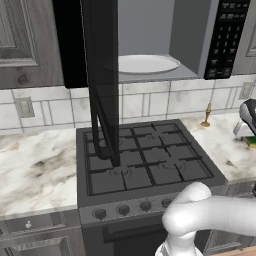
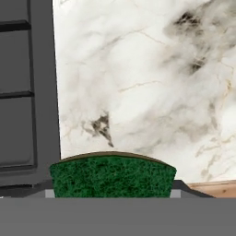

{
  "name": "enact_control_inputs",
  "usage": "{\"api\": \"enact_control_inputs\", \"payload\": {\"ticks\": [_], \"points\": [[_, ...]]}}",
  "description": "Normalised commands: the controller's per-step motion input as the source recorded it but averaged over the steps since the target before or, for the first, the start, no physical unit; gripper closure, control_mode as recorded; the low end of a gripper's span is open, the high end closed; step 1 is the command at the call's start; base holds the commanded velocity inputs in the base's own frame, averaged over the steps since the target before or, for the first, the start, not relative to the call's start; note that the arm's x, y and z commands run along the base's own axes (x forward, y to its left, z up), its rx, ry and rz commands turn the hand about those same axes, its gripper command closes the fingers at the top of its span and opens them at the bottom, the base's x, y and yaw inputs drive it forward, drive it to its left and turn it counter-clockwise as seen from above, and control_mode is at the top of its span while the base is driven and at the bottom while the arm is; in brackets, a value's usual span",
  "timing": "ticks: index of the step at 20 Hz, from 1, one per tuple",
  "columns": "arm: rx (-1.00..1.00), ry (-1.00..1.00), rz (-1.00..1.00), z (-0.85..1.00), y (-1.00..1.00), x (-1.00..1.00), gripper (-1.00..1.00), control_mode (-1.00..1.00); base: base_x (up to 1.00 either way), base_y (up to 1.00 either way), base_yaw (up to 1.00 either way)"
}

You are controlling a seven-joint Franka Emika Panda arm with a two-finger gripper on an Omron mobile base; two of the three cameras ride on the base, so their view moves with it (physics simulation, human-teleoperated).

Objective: Place the sponge inside the microwave to prepare for sanitizing.

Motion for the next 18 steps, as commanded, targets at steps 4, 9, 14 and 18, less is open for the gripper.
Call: {"api": "enact_control_inputs", "payload": {"ticks": [4, 9, 14, 18], "points": [[0.0, -0.09, 0.0, 0.58, 0.56, -0.3, 1.0, -1.0, 0.0, 0.0, 0.0], [0.0, -0.07, 0.0, 0.59, 0.57, -0.31, 1.0, -1.0, 0.0, 0.0, 0.0], [0.0, 0.0, 0.0, 0.59, 0.59, -0.25, 1.0, -1.0, 0.0, 0.0, 0.0], [0.0, -0.02, 0.0, 0.56, 0.65, -0.17, 1.0, -1.0, 0.0, 0.0, 0.0]]}}
